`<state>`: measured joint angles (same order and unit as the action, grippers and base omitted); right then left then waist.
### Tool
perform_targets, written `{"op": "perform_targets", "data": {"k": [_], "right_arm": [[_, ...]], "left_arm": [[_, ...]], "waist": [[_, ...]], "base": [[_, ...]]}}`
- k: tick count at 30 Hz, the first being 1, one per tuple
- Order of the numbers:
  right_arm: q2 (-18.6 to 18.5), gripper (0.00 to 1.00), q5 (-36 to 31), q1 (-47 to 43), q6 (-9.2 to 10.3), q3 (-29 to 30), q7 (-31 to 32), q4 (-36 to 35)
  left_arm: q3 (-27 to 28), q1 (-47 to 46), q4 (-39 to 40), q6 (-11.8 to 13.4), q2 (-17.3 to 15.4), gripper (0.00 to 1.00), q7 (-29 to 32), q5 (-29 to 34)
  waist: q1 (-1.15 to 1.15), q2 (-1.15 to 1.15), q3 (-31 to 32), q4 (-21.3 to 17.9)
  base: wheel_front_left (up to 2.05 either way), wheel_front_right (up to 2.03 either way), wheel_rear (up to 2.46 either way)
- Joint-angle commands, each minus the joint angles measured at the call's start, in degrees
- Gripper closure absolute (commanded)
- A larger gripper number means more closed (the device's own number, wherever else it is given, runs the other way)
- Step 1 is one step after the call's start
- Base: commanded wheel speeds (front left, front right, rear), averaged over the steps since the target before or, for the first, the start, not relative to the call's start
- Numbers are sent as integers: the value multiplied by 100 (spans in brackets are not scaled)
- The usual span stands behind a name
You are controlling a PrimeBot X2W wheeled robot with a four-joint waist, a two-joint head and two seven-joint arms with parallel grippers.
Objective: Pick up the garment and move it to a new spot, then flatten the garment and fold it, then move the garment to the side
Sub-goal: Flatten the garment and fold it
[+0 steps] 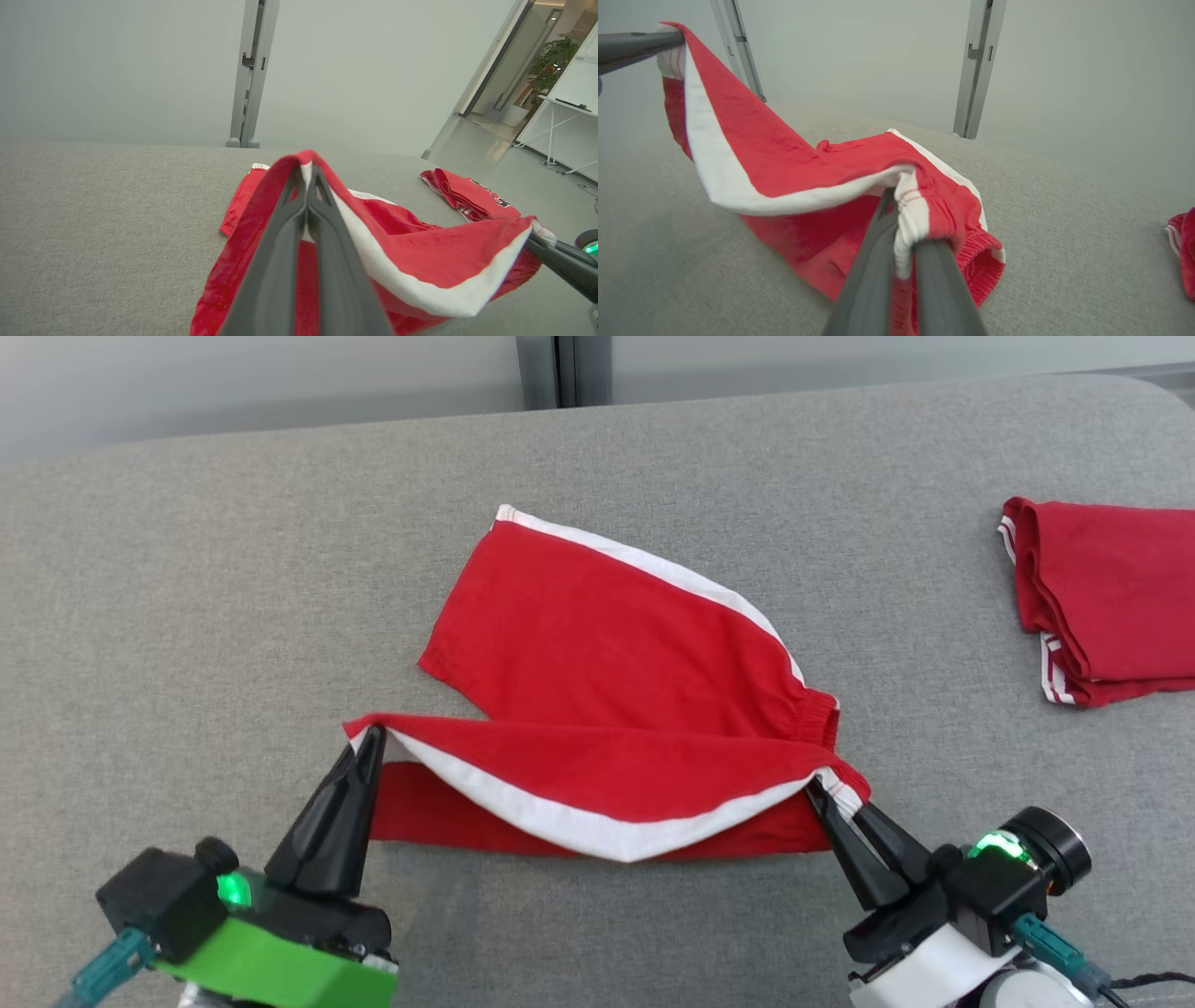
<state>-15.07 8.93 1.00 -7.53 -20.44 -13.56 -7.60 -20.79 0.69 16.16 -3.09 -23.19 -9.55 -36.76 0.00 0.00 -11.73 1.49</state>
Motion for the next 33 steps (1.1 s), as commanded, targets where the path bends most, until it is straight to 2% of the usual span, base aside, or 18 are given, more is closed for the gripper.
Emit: {"op": "perform_targets", "data": {"k": [1, 9, 17, 23, 29, 30, 32, 33], "right_arm": [[30, 100, 73, 189, 10, -14, -18, 148], [381, 100, 419, 1079, 10, 213, -97, 1030], [703, 100, 431, 2061, 10, 367, -145, 1943], [835, 100, 432, 2508, 10, 328, -164, 2380], [937, 100, 395, 2734, 10, 320, -166, 2497], [951, 98, 388, 2760, 10, 319, -166, 2509], [977, 76, 370, 2795, 10, 324, -167, 2522], [994, 61, 357, 2793, 10, 330, -167, 2522]], "left_arm": [[8, -294, -209, -70, -15, 100, 22, -15], [-185, -2042, -1598, -341, 79, 100, 223, 11], [-424, -3716, -3278, -425, 288, 100, 221, -20], [-688, -4534, -4433, -442, 473, 100, 117, -51], [-970, -5067, -5197, -444, 563, 100, -48, -141], [-1016, -5123, -5287, -444, 570, 100, -65, -151], [-1128, -5238, -5462, -445, 594, 100, -79, -197], [-1192, -5298, -5537, -445, 612, 100, -105, -229]], "waist": [[0, 0, -158, -99], [0, 0, -754, -306], [0, 0, -1317, -631], [0, 0, -1556, -740], [0, 0, -1673, -775], [0, 0, -1679, -777], [0, 0, -1685, -785], [0, 0, -1684, -789]], "base": [[0, 0, 0], [0, 0, 0], [0, 0, 0], [0, 0, 0], [0, 0, 0], [0, 0, 0], [0, 0, 0], [0, 0, 0]]}}
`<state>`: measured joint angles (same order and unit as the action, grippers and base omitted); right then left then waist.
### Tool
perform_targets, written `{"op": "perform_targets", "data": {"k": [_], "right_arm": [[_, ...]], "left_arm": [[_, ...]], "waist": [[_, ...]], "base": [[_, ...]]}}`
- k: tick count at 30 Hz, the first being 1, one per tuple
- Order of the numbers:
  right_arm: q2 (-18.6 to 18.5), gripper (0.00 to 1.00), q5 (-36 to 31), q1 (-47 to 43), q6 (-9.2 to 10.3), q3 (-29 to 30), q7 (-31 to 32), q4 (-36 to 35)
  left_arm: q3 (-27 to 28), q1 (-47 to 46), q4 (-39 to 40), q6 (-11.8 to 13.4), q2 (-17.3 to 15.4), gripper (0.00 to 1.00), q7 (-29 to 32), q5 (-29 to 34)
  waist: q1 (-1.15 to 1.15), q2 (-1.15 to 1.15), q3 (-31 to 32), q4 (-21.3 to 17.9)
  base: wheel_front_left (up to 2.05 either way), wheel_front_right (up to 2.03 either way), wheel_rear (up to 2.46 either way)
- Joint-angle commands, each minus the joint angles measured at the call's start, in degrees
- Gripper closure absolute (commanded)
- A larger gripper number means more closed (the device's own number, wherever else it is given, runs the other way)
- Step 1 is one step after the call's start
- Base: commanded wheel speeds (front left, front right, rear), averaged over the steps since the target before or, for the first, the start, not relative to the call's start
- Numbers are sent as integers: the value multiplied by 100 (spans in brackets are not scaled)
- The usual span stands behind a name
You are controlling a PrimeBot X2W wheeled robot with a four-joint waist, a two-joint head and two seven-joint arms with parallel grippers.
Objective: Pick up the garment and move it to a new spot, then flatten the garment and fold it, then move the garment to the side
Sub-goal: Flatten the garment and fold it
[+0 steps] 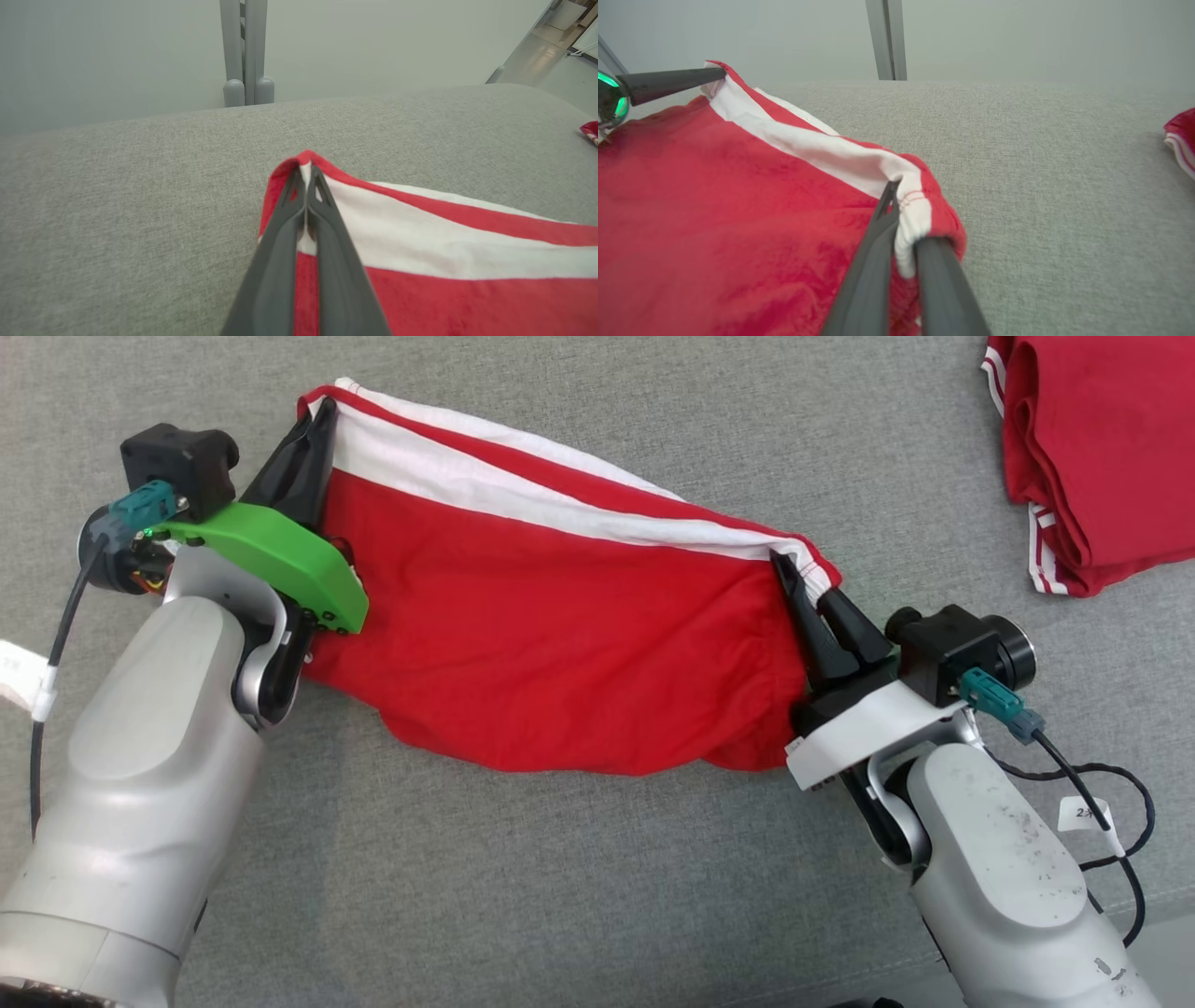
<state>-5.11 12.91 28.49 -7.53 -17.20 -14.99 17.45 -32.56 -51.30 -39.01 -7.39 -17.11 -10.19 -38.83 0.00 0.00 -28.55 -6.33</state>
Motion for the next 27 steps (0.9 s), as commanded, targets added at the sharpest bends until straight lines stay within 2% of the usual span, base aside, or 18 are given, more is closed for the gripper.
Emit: {"op": "perform_targets", "data": {"k": [1, 2, 3, 4, 5, 6, 11, 16, 22, 27], "right_arm": [[13, 6, -40, 34, 10, 14, -24, 12], [26, 0, -50, 23, 10, 19, -25, 4], [38, 0, -85, 0, 10, 32, -25, 15], [51, 0, -112, -17, 10, 53, -25, 16], [68, 0, -153, -42, 10, 73, -25, 17], [81, 0, -189, -62, 10, 93, -25, 15], [133, 0, -394, -228, 10, 221, -23, 54], [161, 0, -622, -491, 10, 388, 231, -73], [167, 0, -816, -957, 10, 612, 647, -606], [90, 0, -871, -1376, 10, 799, 974, -1186]], "left_arm": [[-63, -155, -94, -16, 22, 100, -56, -56], [-94, -196, -144, -16, 31, 100, -83, -81], [-137, -229, -203, -16, 44, 91, -117, -121], [-172, -252, -259, -16, 52, 64, -146, -136], [-234, -281, -303, -16, 58, 29, -184, -123], [-263, -295, -336, -16, 64, 0, -219, -124], [-481, -150, -445, -17, 89, 0, -314, -228], [-650, 121, -392, -17, 18, 0, -372, -342], [-701, 606, -296, -17, -125, 0, -315, -583], [-661, 978, -304, -17, -274, 0, 46, -860]], "waist": [[0, 0, 1, -10], [0, 0, 6, -12], [0, 0, 14, -14], [0, 0, 23, -17], [0, 0, 37, -18], [0, 0, 53, -18], [0, 0, 222, 9], [0, 0, 447, 44], [0, 0, 736, 83], [0, 0, 937, 67]], "base": [[0, 0, 0], [0, 0, 0], [0, 0, 0], [0, 0, 0], [0, 0, 0], [0, 0, 0], [0, 0, 0], [0, 0, 0], [0, 0, 0], [0, 0, 0]]}}
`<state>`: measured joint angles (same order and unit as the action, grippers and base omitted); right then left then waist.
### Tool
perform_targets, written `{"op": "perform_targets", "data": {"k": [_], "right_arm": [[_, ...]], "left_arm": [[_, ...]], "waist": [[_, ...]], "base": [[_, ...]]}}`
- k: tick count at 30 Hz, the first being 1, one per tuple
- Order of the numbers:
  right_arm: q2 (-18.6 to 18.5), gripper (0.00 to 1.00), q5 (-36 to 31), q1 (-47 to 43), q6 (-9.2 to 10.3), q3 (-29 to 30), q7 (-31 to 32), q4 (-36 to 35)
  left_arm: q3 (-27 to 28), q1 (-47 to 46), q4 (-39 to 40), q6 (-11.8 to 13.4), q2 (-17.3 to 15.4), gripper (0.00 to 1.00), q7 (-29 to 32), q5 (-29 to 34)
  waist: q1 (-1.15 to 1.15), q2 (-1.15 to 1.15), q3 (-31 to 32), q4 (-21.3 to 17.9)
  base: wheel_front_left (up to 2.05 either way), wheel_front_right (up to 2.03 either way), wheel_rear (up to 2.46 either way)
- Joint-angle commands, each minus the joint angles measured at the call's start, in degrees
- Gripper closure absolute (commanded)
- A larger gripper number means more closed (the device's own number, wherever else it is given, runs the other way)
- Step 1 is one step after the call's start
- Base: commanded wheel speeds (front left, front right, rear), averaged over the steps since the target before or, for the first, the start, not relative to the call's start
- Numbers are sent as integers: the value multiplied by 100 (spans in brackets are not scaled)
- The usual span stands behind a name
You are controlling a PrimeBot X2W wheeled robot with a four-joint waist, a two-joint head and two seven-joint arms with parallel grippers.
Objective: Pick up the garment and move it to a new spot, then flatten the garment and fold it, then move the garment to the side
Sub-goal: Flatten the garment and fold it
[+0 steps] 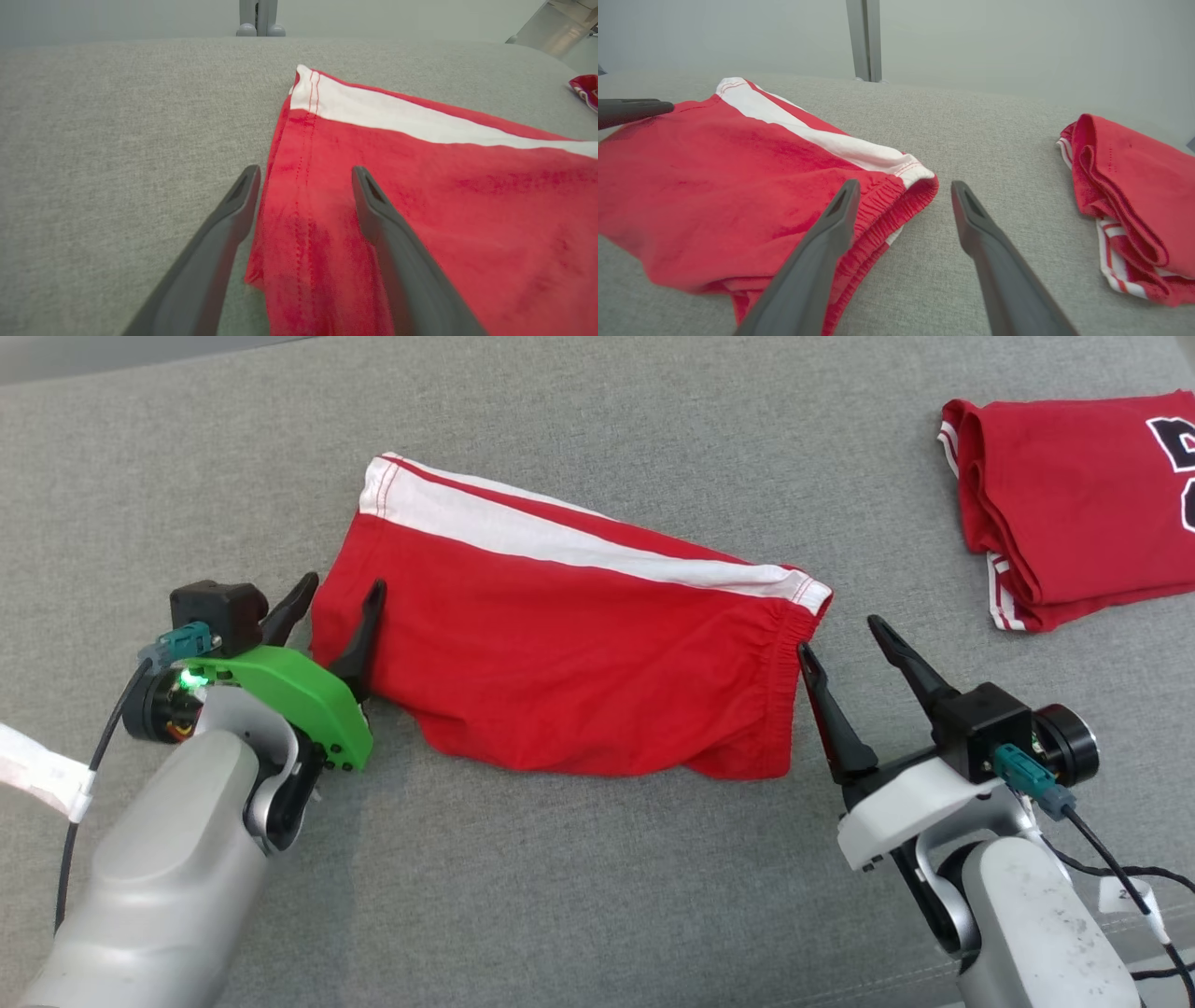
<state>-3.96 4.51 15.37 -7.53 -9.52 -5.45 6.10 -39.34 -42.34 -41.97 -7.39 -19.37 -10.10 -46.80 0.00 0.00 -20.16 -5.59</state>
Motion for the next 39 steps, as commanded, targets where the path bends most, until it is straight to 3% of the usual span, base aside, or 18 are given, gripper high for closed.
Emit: {"op": "perform_targets", "data": {"k": [1, 14, 16, 18, 19, 32, 39], "right_arm": [[-37, 0, -39, -122, 10, 70, 69, -146], [-69, 0, 64, -548, 10, 171, 435, -977], [-57, 0, 90, -558, 10, 180, 423, -1001], [-43, 0, 110, -559, 10, 200, 381, -1011], [-39, 0, 105, -571, 10, 217, 369, -995], [12, 0, 54, -666, 10, 471, 305, -875], [35, 0, -24, -817, 10, 675, 324, -785]], "left_arm": [[39, 141, -16, -17, -60, 0, 138, -150], [110, 521, -7, 14, -206, 0, 1085, -748], [82, 552, 19, 12, -208, 55, 1147, -773], [75, 555, 70, 9, -197, 89, 1102, -775], [86, 562, 103, 7, -179, 100, 1070, -785], [375, 1155, 416, 52, -121, 100, 159, -980], [490, 1939, 910, 244, -5, 100, -235, -1138]], "waist": [[0, 0, 123, -22], [0, 0, 212, -306], [0, 0, 218, -330], [0, 0, 234, -335], [0, 0, 248, -327], [0, 0, 690, 32], [0, 0, 970, 343]], "base": [[0, 0, 0], [0, 0, 0], [0, 0, 0], [0, 0, 0], [0, 0, 0], [0, 0, 0], [0, 0, 0]]}}
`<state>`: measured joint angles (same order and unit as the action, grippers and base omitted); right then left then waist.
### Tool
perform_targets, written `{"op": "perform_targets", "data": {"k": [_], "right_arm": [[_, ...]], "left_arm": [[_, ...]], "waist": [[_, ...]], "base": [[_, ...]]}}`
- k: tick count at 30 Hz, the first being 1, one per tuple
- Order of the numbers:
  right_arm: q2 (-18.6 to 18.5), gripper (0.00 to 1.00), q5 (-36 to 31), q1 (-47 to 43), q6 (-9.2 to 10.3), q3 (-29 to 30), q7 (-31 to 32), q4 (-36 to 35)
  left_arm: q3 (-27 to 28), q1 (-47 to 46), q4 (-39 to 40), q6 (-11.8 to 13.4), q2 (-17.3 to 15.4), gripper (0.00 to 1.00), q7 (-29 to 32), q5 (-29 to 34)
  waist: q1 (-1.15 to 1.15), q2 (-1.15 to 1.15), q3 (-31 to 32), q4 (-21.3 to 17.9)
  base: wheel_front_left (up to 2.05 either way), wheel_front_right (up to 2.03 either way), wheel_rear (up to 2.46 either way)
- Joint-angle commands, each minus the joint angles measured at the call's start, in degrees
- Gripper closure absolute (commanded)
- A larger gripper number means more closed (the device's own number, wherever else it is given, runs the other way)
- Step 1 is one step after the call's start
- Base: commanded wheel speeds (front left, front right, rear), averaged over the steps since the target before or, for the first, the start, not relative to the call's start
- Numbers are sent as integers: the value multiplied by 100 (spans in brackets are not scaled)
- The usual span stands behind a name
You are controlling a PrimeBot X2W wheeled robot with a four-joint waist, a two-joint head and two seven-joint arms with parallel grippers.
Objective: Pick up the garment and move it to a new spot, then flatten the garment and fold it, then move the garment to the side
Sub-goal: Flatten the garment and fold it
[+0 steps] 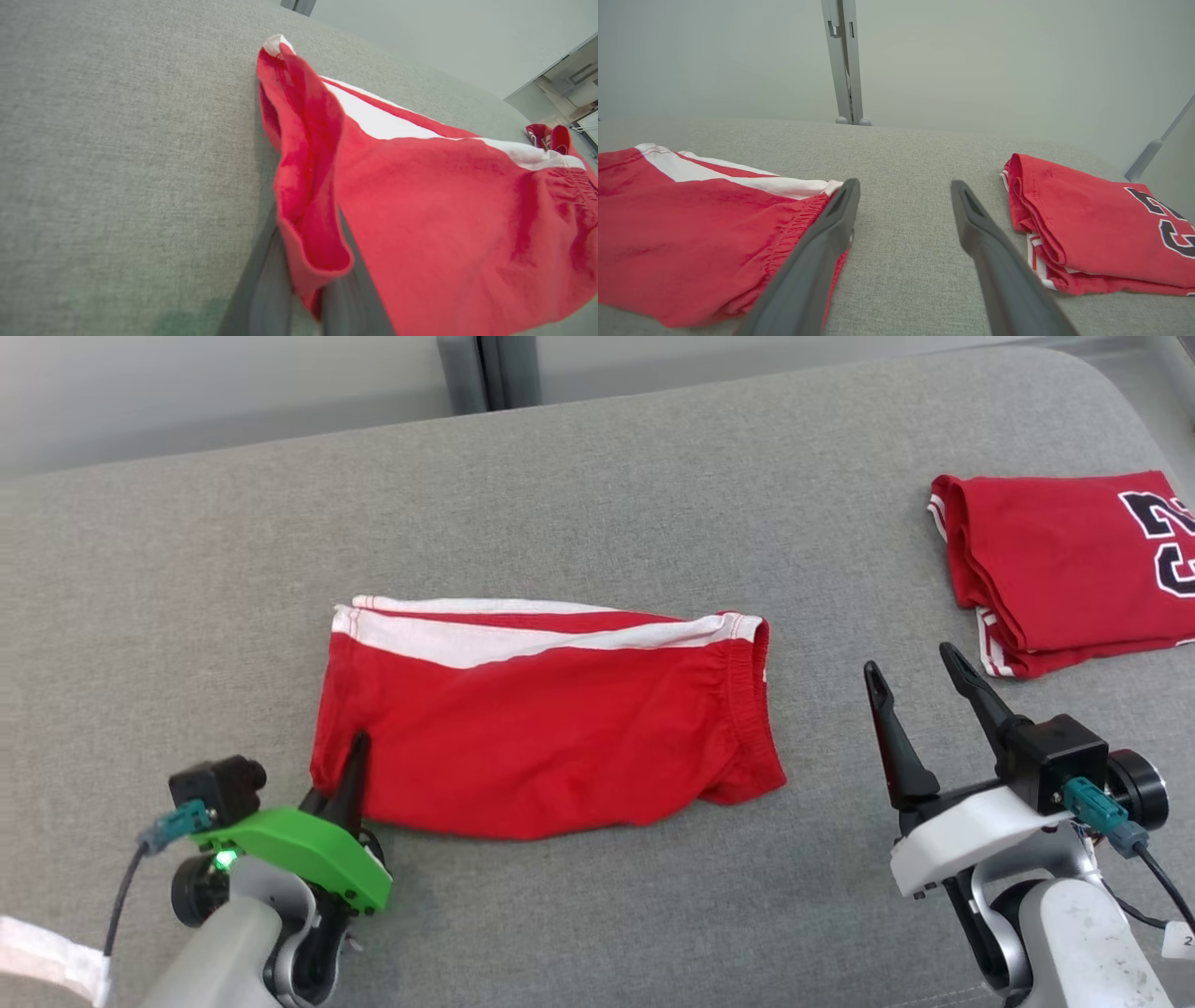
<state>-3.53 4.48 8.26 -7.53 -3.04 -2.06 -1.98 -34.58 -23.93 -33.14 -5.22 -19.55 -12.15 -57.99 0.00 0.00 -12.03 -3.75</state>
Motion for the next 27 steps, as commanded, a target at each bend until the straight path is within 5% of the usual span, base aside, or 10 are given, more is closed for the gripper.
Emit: {"op": "perform_targets", "data": {"k": [1, 14, 16, 17, 27], "right_arm": [[-3, 0, -29, -115, 10, 43, -18, 42], [42, 0, -19, -263, 10, 216, -128, 577], [46, 0, -9, -248, 10, 195, -145, 639], [49, 0, -12, -242, 10, 180, -155, 667], [53, 0, 60, -131, 10, 0, -120, 867]], "left_arm": [[2, 203, 97, 45, 35, 100, -51, -24], [50, 944, 576, 385, 227, 100, -211, -41], [96, 981, 582, 424, 236, 51, -232, -33], [117, 993, 587, 435, 231, 0, -248, -7], [858, 1254, 1288, 676, 203, 0, -302, 1121]], "waist": [[0, 0, 187, 188], [0, 0, 475, 363], [0, 0, 496, 353], [0, 0, 507, 347], [0, 0, 583, 415]], "base": [[0, 0, 0], [0, 0, 0], [0, 0, 0], [0, 0, 0], [0, 0, 0]]}}
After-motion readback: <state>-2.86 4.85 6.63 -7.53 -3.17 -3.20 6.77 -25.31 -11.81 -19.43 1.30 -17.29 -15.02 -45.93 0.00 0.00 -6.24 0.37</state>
